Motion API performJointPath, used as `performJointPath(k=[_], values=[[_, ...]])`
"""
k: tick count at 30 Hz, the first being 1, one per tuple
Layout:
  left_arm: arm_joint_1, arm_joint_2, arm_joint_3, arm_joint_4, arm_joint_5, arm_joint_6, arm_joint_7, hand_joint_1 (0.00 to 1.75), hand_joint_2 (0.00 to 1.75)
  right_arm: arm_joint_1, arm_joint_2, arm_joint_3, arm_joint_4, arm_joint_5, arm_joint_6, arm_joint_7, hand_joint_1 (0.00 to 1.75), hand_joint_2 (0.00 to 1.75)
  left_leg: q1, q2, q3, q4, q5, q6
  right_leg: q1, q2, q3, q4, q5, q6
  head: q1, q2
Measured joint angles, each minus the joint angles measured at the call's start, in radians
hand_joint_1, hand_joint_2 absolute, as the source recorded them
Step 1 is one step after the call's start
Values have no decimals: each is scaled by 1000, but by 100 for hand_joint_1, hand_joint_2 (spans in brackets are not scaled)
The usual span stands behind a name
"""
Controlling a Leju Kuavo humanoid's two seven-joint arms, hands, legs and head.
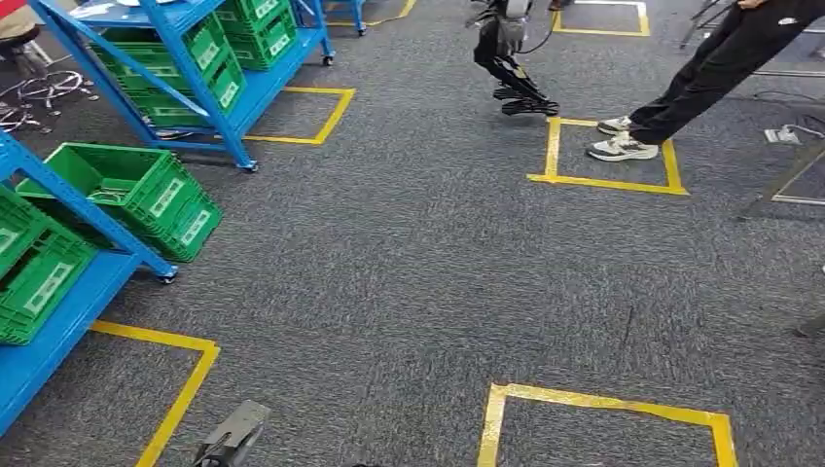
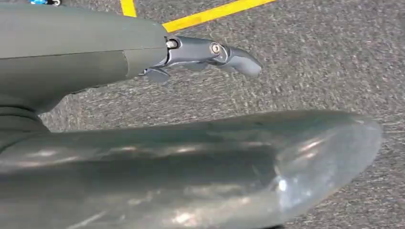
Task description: Take the parts from the cabinet and place them on the table.
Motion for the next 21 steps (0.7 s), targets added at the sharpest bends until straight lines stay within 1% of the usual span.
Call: performJointPath(k=[1, 2, 3, 5, 6, 7, 8, 9, 10, 11, 12, 13, 14, 15, 16, 17, 18, 20, 21], values=[[-1, 0, 0, 0, 0, 0, -1, 0, 0, 0, 0, 0, 0, 0, 0, 0, 0, 0, -4, 51, 37, -63, 9, 2, 5, -8, 4, 0, -4, 6, 0, 0], [-6, 0, 0, 0, 0, 0, -2, 0, 0, 1, 0, 0, 0, 0, -1, -1, 0, 0, -13, 51, 44, -87, -1, 11, 12, -16, 3, 6, -11, 13, -3, 0], [-6, 0, 0, 0, 0, 0, -2, 0, 0, 0, 0, 0, 0, 0, -2, -2, 0, 0, -11, 44, 40, -81, 1, 17, 13, -25, 7, 1, -9, 16, 3, 0], [1, 0, 1, 0, 0, 0, -2, 0, 0, -3, 0, 0, 0, 0, -2, -2, 0, 0, -14, 23, 38, -83, -2, 26, 13, -46, 16, -5, -12, 24, 3, 0], [3, 0, 2, 0, -1, 0, -2, 0, 0, -5, 0, 0, 0, 0, -2, -1, 0, 0, -6, 13, 43, -89, 3, 33, 12, -47, 14, -3, -19, 33, 3, 0], [2, -3, 2, 0, -2, 0, -1, 0, 0, -8, 0, 0, 0, 0, -2, 0, 0, 0, -3, 5, 44, -90, 4, 37, 9, 1, 9, 21, -38, 40, 8, 0], [-5, -2, 3, 0, -3, 0, 1, 0, 0, -9, 0, 0, 0, 0, -2, 0, 0, 0, -1, -5, 44, -90, 4, 43, 8, 36, -19, 83, -72, 42, 11, 0], [-12, -2, 5, 0, -4, 0, 3, 0, 0, -8, 0, 0, 0, 0, -1, 3, 0, 0, -1, -19, 43, -90, 5, 47, 6, 49, -58, 168, -111, 44, 11, 0], [-16, -3, 6, 0, -5, 0, 5, 0, 0, -7, 0, 0, 0, -1, -1, 5, 0, 0, -1, -31, 43, -90, 5, 48, 6, 55, -98, 247, -143, 46, 12, 0], [-17, -3, 6, 0, -7, -1, 9, 0, 0, -7, 0, -1, 0, -2, -1, 7, 0, 0, -1, -43, 43, -90, 4, 48, 6, 59, -128, 300, -155, 46, 12, 0], [-16, -4, 6, 0, -8, -2, 11, 0, 0, -7, 0, -2, 0, -2, -1, 7, 0, 0, -1, -56, 44, -90, 5, 48, 6, 60, -138, 308, -143, 46, 12, 0], [-16, -5, 6, 0, -8, -2, 11, 0, 0, -9, 0, -2, 0, -2, -1, 7, 0, 0, 0, -69, 46, -89, 5, 47, 5, 60, -124, 266, -106, 44, 12, 0], [-17, -7, 6, 0, -10, -2, 11, 0, 0, -9, 0, -2, 0, -2, -1, 7, 0, 0, 2, -83, 48, -89, 5, 46, 3, 65, -89, 187, -57, 43, 12, 0], [-18, -8, 6, 0, -10, -2, 12, 0, 0, -10, 0, -2, 0, -2, -1, 7, 0, 0, 4, -96, 50, -89, 4, 41, -1, 84, -48, 99, -11, 44, 12, 0], [-19, -8, 6, 0, -11, -2, 12, 0, 0, -9, 0, -2, 0, -2, 0, 7, 0, 0, 4, -107, 50, -89, 4, 34, -9, 126, -17, 29, 10, 47, 13, 0], [-22, -7, 6, 0, -11, -2, 12, 0, 0, -10, 1, -2, 0, -2, 0, 6, 0, 0, 0, -118, 44, -80, 3, 26, -14, 153, -7, 3, -2, 44, 16, 0], [-22, -8, 6, 0, -13, -2, 12, 0, 0, -11, 1, -2, 0, -2, 0, 6, 0, 0, 2, -127, 40, -84, 9, 20, -12, 142, -7, 7, 1, 35, 14, 0], [-14, -6, 7, 0, -13, -1, 14, 0, 0, -13, 1, -2, 0, -3, 0, 7, 0, 0, 8, -145, 36, -97, 19, 4, -5, 128, -9, 10, 4, 21, 14, 0], [-12, -2, 9, 0, -13, 0, 18, 0, 0, -13, 1, -2, 0, -3, 1, 8, 0, 0, 7, -144, 34, -96, 18, 0, -10, 116, -9, 2, 10, 13, 14, 0]])
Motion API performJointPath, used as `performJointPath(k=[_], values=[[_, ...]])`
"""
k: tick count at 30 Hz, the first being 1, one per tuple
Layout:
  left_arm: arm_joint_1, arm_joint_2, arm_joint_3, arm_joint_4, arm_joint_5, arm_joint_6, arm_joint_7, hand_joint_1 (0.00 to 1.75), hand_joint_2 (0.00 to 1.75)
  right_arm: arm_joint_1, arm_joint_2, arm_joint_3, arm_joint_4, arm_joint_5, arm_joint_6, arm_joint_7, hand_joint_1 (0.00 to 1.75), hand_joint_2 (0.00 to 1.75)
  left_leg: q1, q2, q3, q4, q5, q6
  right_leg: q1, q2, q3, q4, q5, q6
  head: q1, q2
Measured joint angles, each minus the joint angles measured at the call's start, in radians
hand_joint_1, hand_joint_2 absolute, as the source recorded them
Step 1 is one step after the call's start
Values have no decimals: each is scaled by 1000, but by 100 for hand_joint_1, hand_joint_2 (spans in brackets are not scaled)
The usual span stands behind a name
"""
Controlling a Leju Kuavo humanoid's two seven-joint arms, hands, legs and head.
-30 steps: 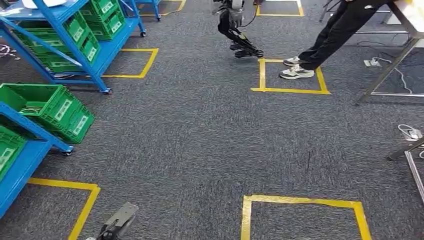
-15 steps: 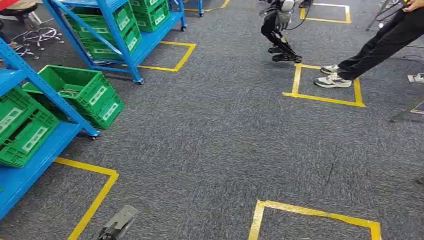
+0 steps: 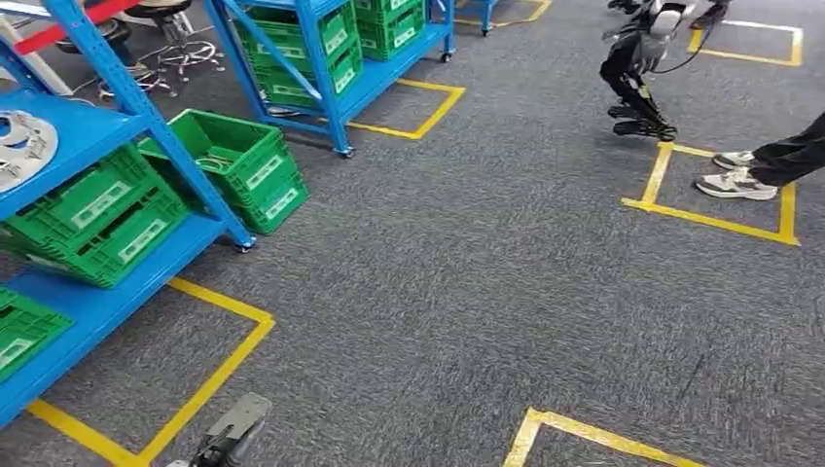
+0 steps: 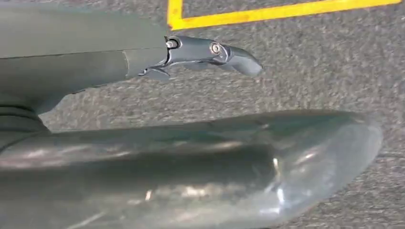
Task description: Take the parts from the cabinet and place them on the table.
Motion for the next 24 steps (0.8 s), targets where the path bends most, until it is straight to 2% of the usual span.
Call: performJointPath(k=[1, 2, 4, 5, 6, 7, 8, 9, 10, 11, 12, 15, 16, 17, 18, 19, 20, 21, 22, 23, 24], values=[[2, -5, 0, 0, 0, 0, 2, 0, 0, -1, 0, 0, 0, 0, 0, 0, 0, 0, -6, 55, -4, 12, -13, -4, 0, -9, 2, -2, 3, -6, -5, 0], [-1, -6, 0, 0, 0, 0, 2, 0, 0, 0, 0, 0, 0, 0, 0, 0, 0, 0, -7, 90, -26, 59, -47, -8, 3, -22, 2, -4, 3, -14, -14, 0], [-6, -7, 0, 0, 0, 0, 2, 0, 0, 5, 0, -1, 0, 1, 0, 0, 0, 0, -6, 110, -104, 223, -129, -11, 8, -53, 1, -4, 1, -19, -14, 0], [-5, -7, 0, 0, 0, 0, 2, 0, 0, 7, -1, -2, 0, 1, 0, 1, 0, 0, -6, 111, -137, 293, -151, -12, 9, -67, 0, -4, -1, -21, -14, 0], [-1, -7, 0, 0, 0, 0, 3, 0, 0, 7, -1, -2, 0, 1, 0, 2, 0, 0, -6, 111, -146, 313, -148, -11, 10, -77, 1, -4, -1, -22, -14, 0], [2, -7, 0, 0, -1, 0, 4, 0, 0, 6, -1, -2, 0, 2, 0, 2, 0, 0, -6, 112, -134, 293, -124, -10, 10, -88, 2, -4, -2, -22, -14, 0], [4, -7, 0, 0, -2, 0, 4, 0, 0, 5, -1, -2, 0, 2, 0, 3, 0, 0, -7, 115, -99, 227, -81, -6, 11, -99, 5, -4, -4, -20, -14, 0], [3, -7, 0, 0, -3, 0, 4, 0, 0, 4, -1, -3, 0, 3, 0, 4, 0, 0, -9, 130, -50, 138, -37, -1, 11, -110, 9, -4, -6, -18, -14, 0], [2, -7, 0, 0, -4, 0, 4, 0, 0, 4, -1, -3, 0, 3, 0, 5, 0, 0, -13, 167, -6, 61, -9, 6, 12, -118, 13, -4, -9, -15, -15, 0], [-2, -6, 0, 0, -5, 0, 4, 0, 0, 5, -1, -3, 0, 4, 0, 7, 0, 0, -24, 221, 17, 15, -15, 9, 22, -128, 14, 0, -15, -8, -16, 0], [-7, -7, 0, 0, -6, 0, 4, 0, 0, 5, -1, -3, 0, 5, 0, 8, 0, 0, -24, 209, 16, 7, -20, 19, 24, -136, 12, 1, -17, -4, -16, 0], [2, -7, 1, 0, -8, -2, 5, 0, 0, 3, 0, -4, 0, 6, 0, 9, 0, 0, -24, 175, 12, 1, -15, 34, 25, -172, 24, -7, -20, 10, -13, 0], [4, -9, 2, 0, -10, -3, 5, 0, 0, 2, -1, -5, 0, 6, 0, 9, 0, 0, -17, 165, 16, -3, -12, 40, 20, -137, 20, 4, -32, 19, -11, 0], [2, -9, 2, 0, -11, -3, 5, 0, 0, 2, -1, -5, 0, 6, 0, 9, 0, 0, -14, 156, 15, -3, -11, 46, 19, -95, 3, 44, -60, 22, -6, 0], [-2, -8, 3, 0, -12, -3, 5, 0, 0, 4, -1, -5, 0, 6, 0, 9, 0, 0, -13, 144, 15, -3, -10, 50, 17, -75, -29, 115, -96, 25, -2, 0], [-5, -8, 4, 0, -12, -3, 5, 0, 0, 7, -1, -5, 0, 6, 0, 10, 0, 0, -13, 129, 14, -3, -10, 53, 15, -64, -73, 209, -137, 28, -1, 0], [-5, -8, 4, 0, -12, -3, 5, 0, 0, 9, -1, -5, 0, 6, 0, 11, 0, 0, -13, 116, 15, -2, -10, 53, 15, -59, -111, 281, -160, 29, 0, 0], [-2, -8, 4, 0, -12, -3, 5, 0, 0, 10, -1, -5, 0, 6, 0, 11, 0, 0, -13, 104, 15, -2, -10, 53, 15, -57, -131, 311, -158, 30, 0, 0], [0, -8, 4, 0, -12, -3, 5, 0, 0, 9, -1, -5, 0, 6, 0, 11, 0, 0, -12, 92, 17, -2, -10, 53, 15, -57, -128, 292, -132, 29, 0, 0], [1, -9, 4, 0, -12, -3, 6, 0, 0, 9, -1, -5, 0, 6, 0, 11, 0, 0, -11, 79, 18, -2, -10, 52, 14, -56, -105, 234, -91, 29, 0, 0], [1, -10, 4, 0, -13, -3, 6, 0, 0, 8, -1, -5, 0, 6, 0, 11, 0, 0, -9, 65, 20, -1, -10, 48, 11, -49, -67, 149, -43, 29, 0, 0]])
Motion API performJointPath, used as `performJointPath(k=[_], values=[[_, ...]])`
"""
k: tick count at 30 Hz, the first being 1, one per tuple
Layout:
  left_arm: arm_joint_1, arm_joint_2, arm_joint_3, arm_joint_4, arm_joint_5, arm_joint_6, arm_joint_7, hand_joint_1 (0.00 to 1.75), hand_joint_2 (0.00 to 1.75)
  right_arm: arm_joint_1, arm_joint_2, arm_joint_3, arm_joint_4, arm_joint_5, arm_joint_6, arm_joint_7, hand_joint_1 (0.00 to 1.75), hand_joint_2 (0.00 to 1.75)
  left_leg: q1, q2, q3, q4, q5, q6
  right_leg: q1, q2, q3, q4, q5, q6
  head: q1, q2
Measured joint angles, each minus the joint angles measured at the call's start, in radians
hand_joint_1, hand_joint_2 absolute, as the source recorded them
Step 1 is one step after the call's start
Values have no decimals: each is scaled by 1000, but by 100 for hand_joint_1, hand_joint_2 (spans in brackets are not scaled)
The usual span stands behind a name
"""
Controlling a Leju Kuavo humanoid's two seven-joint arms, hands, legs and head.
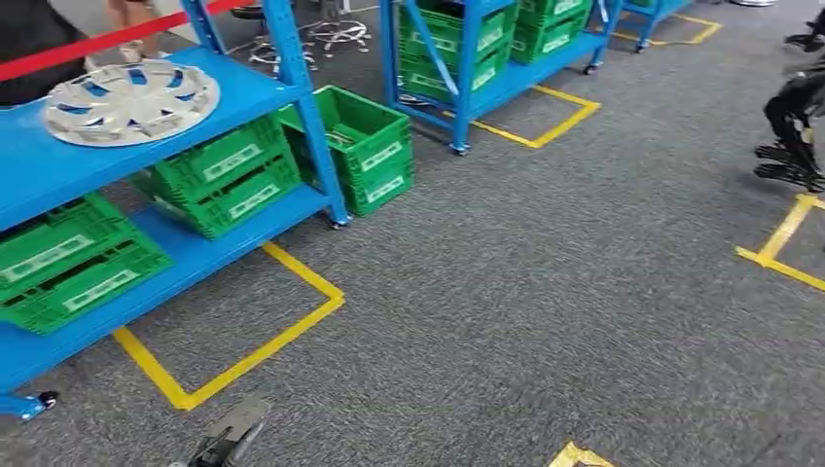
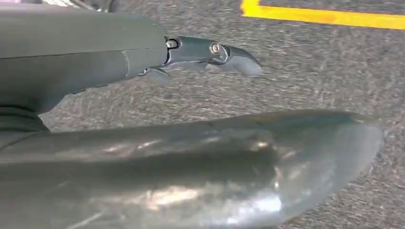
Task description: Take the parts from the cabinet and place them on the table.
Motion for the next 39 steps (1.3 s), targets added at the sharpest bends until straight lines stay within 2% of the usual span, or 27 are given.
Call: performJointPath(k=[1, 2, 6, 7, 8, 9, 11, 12, 13, 15, 16, 17, 18, 21, 22, 23, 24, 26, 27, 28, 30, 31, 32, 33, 36, 37, 39], values=[[-1, 0, 0, 0, 0, 0, 0, 0, 0, 0, 0, 0, 0, 0, 0, 0, 0, 0, 3, -15, 0, 2, -1, -7, -6, 30, 45, -96, 44, 3, 0, 0], [-2, 1, 1, 0, 0, 0, 0, 0, 0, -1, 0, 0, 0, 0, 0, 0, 0, 0, -2, -26, -4, 8, -3, -17, -13, 80, 62, -137, 35, 6, 1, 0], [7, 4, 2, 0, -2, 0, 0, 0, 0, -2, 0, -1, 0, 0, 0, 0, 0, 0, 6, -59, -18, 1, 12, -43, -8, 54, 63, -142, 42, -25, 0, 0], [9, 6, 2, 0, -2, 0, 0, 0, 0, -2, 1, -1, 0, 0, 0, 0, 0, 0, 5, -42, -19, 5, 6, -45, -12, 41, 65, -147, 47, -33, 1, 0], [8, 3, 2, 0, -2, 0, 0, 0, 0, -3, 1, -1, 0, 0, 0, 0, 0, 0, 0, 10, -33, 34, -20, -50, -12, 33, 65, -150, 48, -40, -10, 0], [3, 2, 2, 0, -2, 0, 0, 0, 0, -1, 1, -1, 0, 0, 0, -1, 0, 0, 0, 33, -65, 100, -60, -54, -9, 20, 64, -150, 48, -44, -14, 0], [-1, 1, 2, 0, -2, 0, 0, 0, 0, 4, 0, -2, 0, 0, 0, 0, 0, 0, 1, 46, -136, 250, -128, -58, -5, -8, 62, -150, 46, -46, -14, 0], [1, 2, 2, 0, -2, 0, 0, 0, 0, 4, 0, -2, 0, 0, 0, 0, 0, 0, 2, 47, -161, 302, -140, -58, -4, -21, 61, -150, 46, -47, -14, 0], [5, 2, 2, 0, -2, 0, 0, 0, 0, 5, 0, -3, 0, 0, 0, 0, 0, 0, 2, 47, -157, 298, -125, -57, -3, -32, 62, -150, 45, -47, -14, 0], [6, 2, 2, 0, -2, 0, 0, 0, 0, 4, 0, -3, 0, -1, 0, 0, 0, 0, 1, 52, -93, 181, -49, -50, -2, -52, 65, -150, 44, -46, -14, 0], [5, 3, 2, 0, -3, 0, 0, 0, 0, 3, 0, -3, 0, -2, 0, -1, 0, 0, -2, 74, -45, 96, -13, -45, -2, -62, 68, -150, 42, -43, -14, 0], [3, 3, 2, 0, -3, 0, 0, 0, 0, 3, 0, -4, 0, -2, 0, -2, 0, 0, -8, 125, -5, 29, 0, -40, 2, -68, 70, -150, 40, -40, -16, 0], [-3, 3, 2, 0, -3, 0, 0, 0, 0, 5, 0, -4, 0, -3, 0, -3, 0, 0, -16, 127, 3, 0, -12, -36, 9, -78, 68, -145, 34, -32, -19, 0], [5, 3, 2, 0, -8, 1, 0, 0, 0, 4, 0, -4, 0, -4, 0, -3, 0, 0, -17, 101, -4, 3, -10, -21, 8, -105, 80, -158, 37, -19, -14, 0], [7, 3, 2, 0, -9, 1, 0, 0, 0, 4, 0, -5, 0, -5, 0, -3, 0, 0, -9, 92, 3, -8, -3, -12, 7, -104, 78, -156, 30, -11, -16, 0], [7, 0, 2, 0, -9, 2, 1, 0, 0, 3, 0, -4, 0, -5, 0, -3, 0, 0, -5, 85, 4, -9, -1, -8, 5, -56, 72, -135, 13, -4, -9, 0], [3, 2, 2, 0, -10, 3, 2, 0, 0, 4, 0, -4, 1, -4, 1, -4, 0, 0, -4, 73, 2, -9, 0, -3, 3, -26, 45, -72, -26, -2, -6, 0], [-2, 1, 3, 0, -10, 3, 2, 0, 0, 10, 0, -4, 1, -4, 1, -3, 0, 0, -4, 49, 2, -9, 0, 0, 2, -10, -29, 89, -96, 1, -3, 0], [-1, 1, 3, 0, -10, 3, 2, 0, 0, 13, 0, -5, 1, -5, 1, -3, 0, 0, -4, 38, 2, -9, 0, 1, 3, -8, -57, 141, -109, 2, -2, 0], [1, 1, 3, 0, -10, 3, 2, 0, 0, 14, 0, -5, 1, -4, 1, -3, 0, 0, -4, 26, 3, -8, 0, 1, 3, -7, -67, 150, -98, 1, -2, 0], [2, -1, 3, 0, -10, 2, 5, 0, 0, 12, 0, -5, 1, -3, 1, -3, 0, 0, -1, -2, 5, -7, 0, -2, -1, -3, -19, 35, -16, 1, -2, 0], [1, -2, 3, 0, -11, 2, 5, 0, 0, 11, 0, -5, 1, -3, 1, -3, 0, 0, 1, -14, 7, -6, -1, -6, -5, 12, 23, -54, 29, 2, -1, 0], [0, -2, 3, 0, -11, 2, 5, 0, 0, 11, 0, -4, 1, -3, 1, -3, 0, 0, 2, -25, 5, -3, -2, -13, -12, 50, 56, -127, 52, 5, -1, 0], [-2, -1, 3, 0, -11, 2, 5, 0, 0, 11, 0, -4, 1, -2, 1, -2, 0, 0, -3, -36, -1, 8, -5, -21, -16, 74, 67, -153, 37, 2, 2, 0], [7, 0, 4, 0, -11, 2, 5, 0, 0, 7, 0, -5, 1, -1, 1, 0, 0, 0, 5, -61, -8, -4, 8, -41, -6, 53, 66, -143, 40, -19, -1, 0], [10, 3, 5, 0, -11, 2, 5, 0, 0, 6, 0, -5, 1, -1, 1, 0, 0, 0, 6, -67, -10, -3, 6, -45, -13, 42, 68, -149, 45, -28, 0, 0], [7, -1, 5, 0, -11, 2, 5, 0, 0, 3, 1, -5, 1, 0, 1, 0, 0, 0, -1, 20, -37, 58, -39, -54, -11, 22, 70, -153, 47, -42, -14, 0]])
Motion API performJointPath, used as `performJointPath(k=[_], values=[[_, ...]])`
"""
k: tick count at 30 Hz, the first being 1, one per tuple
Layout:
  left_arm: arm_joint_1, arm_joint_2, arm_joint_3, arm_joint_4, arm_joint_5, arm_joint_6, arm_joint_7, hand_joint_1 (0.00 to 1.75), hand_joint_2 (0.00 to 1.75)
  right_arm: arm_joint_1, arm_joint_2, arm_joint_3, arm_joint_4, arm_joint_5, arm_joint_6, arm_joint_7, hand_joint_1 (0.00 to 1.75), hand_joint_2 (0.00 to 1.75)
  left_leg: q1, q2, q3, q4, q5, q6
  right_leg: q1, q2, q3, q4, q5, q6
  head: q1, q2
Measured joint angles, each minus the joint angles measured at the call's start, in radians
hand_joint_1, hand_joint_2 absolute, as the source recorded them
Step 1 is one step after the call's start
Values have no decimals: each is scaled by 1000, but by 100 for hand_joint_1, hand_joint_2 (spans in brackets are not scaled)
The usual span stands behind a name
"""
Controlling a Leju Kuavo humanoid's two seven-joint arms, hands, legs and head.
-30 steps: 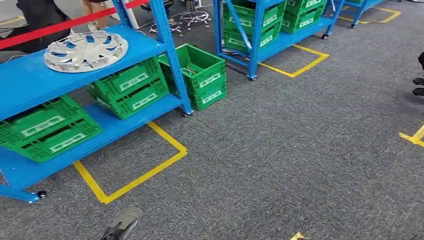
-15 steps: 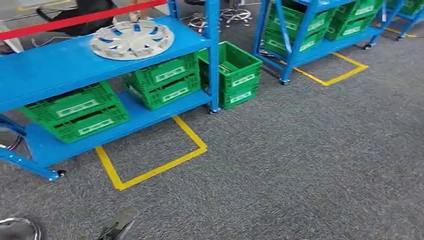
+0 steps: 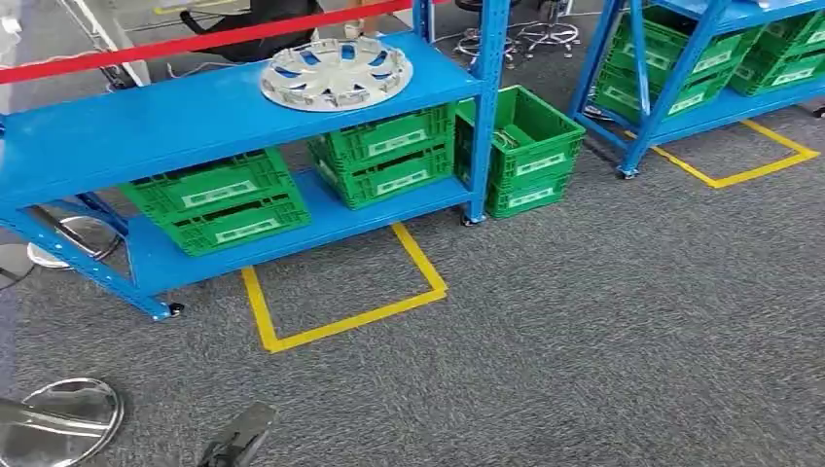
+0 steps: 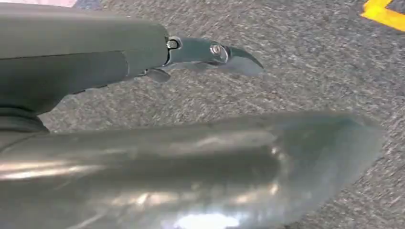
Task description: Take the parts from the cabinet and place them on the table.
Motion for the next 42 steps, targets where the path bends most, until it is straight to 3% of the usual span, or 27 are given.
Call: performJointPath(k=[2, 4, 5, 7, 8, 9, 10, 13, 15, 17, 19, 20, 22, 23, 24, 25, 28, 29, 30, 31, 33, 34, 36, 38, 39, 40, 42], values=[[-8, -1, 0, 0, 0, 1, 0, 0, 0, 4, 0, 0, 0, 0, 0, 0, 0, 0, 2, 25, -80, 161, -78, -5, 4, -29, -2, 0, -2, -4, -2, 0], [-5, -1, 0, 0, 0, 1, 0, 0, 0, 5, -1, 0, 0, 0, 0, 0, 0, 0, 2, 28, -123, 247, -96, -6, 6, -53, -2, 0, -3, -5, -2, 0], [-2, -1, 0, 0, 0, 1, 0, 0, 0, 4, 0, 0, 0, 0, 0, 0, 0, 0, 2, 28, -112, 225, -72, -5, 6, -63, -1, 0, -4, -5, -2, 0], [-2, -1, 0, 0, 0, 1, 0, 0, 0, 3, 0, 0, 0, 0, 0, 0, 0, 0, 1, 42, -32, 77, 12, 2, 6, -86, 4, 0, -7, -2, -2, 0], [-3, 0, 0, 0, 0, 1, 0, 0, 0, 2, 0, 0, 0, 0, 0, 0, 0, 0, -2, 82, 17, -6, 42, 7, 9, -94, 9, 0, -10, 1, -2, 0], [-7, -1, 0, 0, 0, 1, 0, 0, 0, 2, 0, 0, 0, 0, 0, 0, 0, 0, -12, 135, 37, -50, 34, 8, 18, -102, 9, 4, -16, 8, -5, 0], [-11, -1, 0, 0, 0, 1, 0, 0, 0, 2, 0, 0, 0, 2, 0, 1, 0, 0, -11, 118, 35, -52, 33, 22, 20, -110, 9, 2, -17, 14, -6, 0], [-2, -1, 1, 0, 0, 1, 0, 0, 0, -1, 0, 0, 0, 3, 1, 2, 0, 0, -12, 84, 33, -60, 36, 37, 21, -144, 24, -7, -21, 28, -5, 0], [-1, -3, 1, 0, 0, 1, 0, 0, 0, -2, 0, 0, 0, 3, 1, 2, 0, 0, -4, 67, 35, -64, 41, 49, 15, -62, 2, 43, -59, 40, 3, 0], [-7, -2, 2, 0, 0, 1, 0, 0, 0, 2, 0, 0, 0, 4, 2, 3, 0, 0, -3, 41, 33, -64, 42, 56, 14, -35, -72, 201, -135, 42, 7, 0], [-5, -3, 2, 0, 0, 1, 0, 0, 0, 7, 0, 0, 0, 5, 4, 4, 0, 0, -3, 16, 35, -63, 41, 56, 14, -28, -132, 309, -160, 44, 7, 0], [-4, -3, 3, 0, 0, 1, 0, 0, 0, 7, 0, 0, 0, 6, 4, 6, 0, 0, -3, 2, 35, -63, 41, 56, 13, -28, -131, 294, -136, 44, 7, 0], [-3, -4, 3, 0, -2, 0, 1, 0, 0, 5, 0, 0, 0, 8, 5, 6, 0, 0, 3, -27, 38, -60, 40, 50, 7, -21, -71, 150, -43, 47, 8, 0], [-4, -4, 3, 0, -5, 0, 2, 0, 0, 5, 0, 0, 0, 10, 5, 6, 0, 0, 5, -40, 39, -56, 37, 43, 1, 0, -31, 63, -2, 50, 8, 0], [-6, -1, 4, 0, -7, 0, 2, 0, 0, 4, 0, 0, 1, 11, 5, 7, 0, 0, 2, -52, 34, -50, 35, 33, -7, 56, -11, 21, -15, 55, 13, 0], [-7, 0, 5, 0, -8, -1, 3, 0, 0, 3, 1, 0, 2, 13, 6, 7, 0, 0, 2, -62, 27, -44, 36, 27, -8, 52, -8, 15, -13, 42, 14, 0], [1, 3, 6, 0, -8, -1, 4, 0, 0, -1, 1, 0, 2, 15, 6, 8, 0, 0, 8, -83, 22, -59, 49, 8, -2, 30, -10, 16, -7, 21, 12, 0], [2, 3, 6, 0, -9, -1, 6, 0, 0, -2, 2, 0, 2, 14, 7, 8, 0, 0, 7, -57, 21, -55, 44, 5, -5, 19, -8, 10, -3, 13, 13, 0], [0, 1, 6, 0, -9, -1, 6, 0, 0, -2, 2, 0, 2, 13, 8, 5, 0, 0, 2, -9, 9, -27, 23, 0, -4, 14, -6, 8, -2, 6, 2, 0], [-5, 0, 6, 0, -9, -1, 6, 0, 0, -2, 2, 0, 2, 8, 11, 2, 0, 0, 3, 15, -24, 39, -17, -4, -1, 3, -7, 8, -2, 2, 0, 0], [-9, 0, 6, 0, -10, -1, 6, 0, 0, 0, 2, 0, 2, 1, 15, 7, 0, 0, 4, 28, -103, 204, -89, -7, 2, -16, -9, 8, -4, -1, 0, 0], [-7, 0, 6, 0, -10, -1, 6, 0, 0, 1, 1, 0, 2, 0, 14, 7, 0, 0, 4, 28, -127, 252, -100, -7, 3, -22, -9, 8, -4, -1, -1, 0], [-3, 1, 6, 0, -10, -1, 7, 0, 0, 0, 1, 0, 2, -2, 14, 7, 0, 0, 4, 28, -105, 211, -54, -4, 4, -30, -8, 8, -5, -1, -1, 0], [-4, 2, 6, 0, -10, 0, 7, 0, 0, -2, 1, 0, 2, -2, 13, 6, 0, 0, 3, 31, -13, 44, 29, 5, 4, -33, -4, 8, -6, 0, -1, 0], [-4, 2, 6, 0, -10, 0, 7, 0, 0, -2, 1, 0, 2, -2, 13, 5, 0, 0, 3, 41, 27, -24, 43, 9, 5, -33, -3, 8, -7, 4, -1, 0], [-7, 2, 6, 0, -10, 0, 7, 0, 0, -3, 1, 0, 2, -2, 11, 3, 0, 0, -2, 39, 40, -57, 28, 13, 13, -33, -7, 14, -11, 10, -3, 0], [-6, -1, 6, 0, -10, 0, 7, 0, 0, -1, 1, 0, 2, -3, 10, 3, 0, 0, 2, 38, 37, -59, 33, 7, 16, -34, -10, 10, -10, -2, 0, 0]])
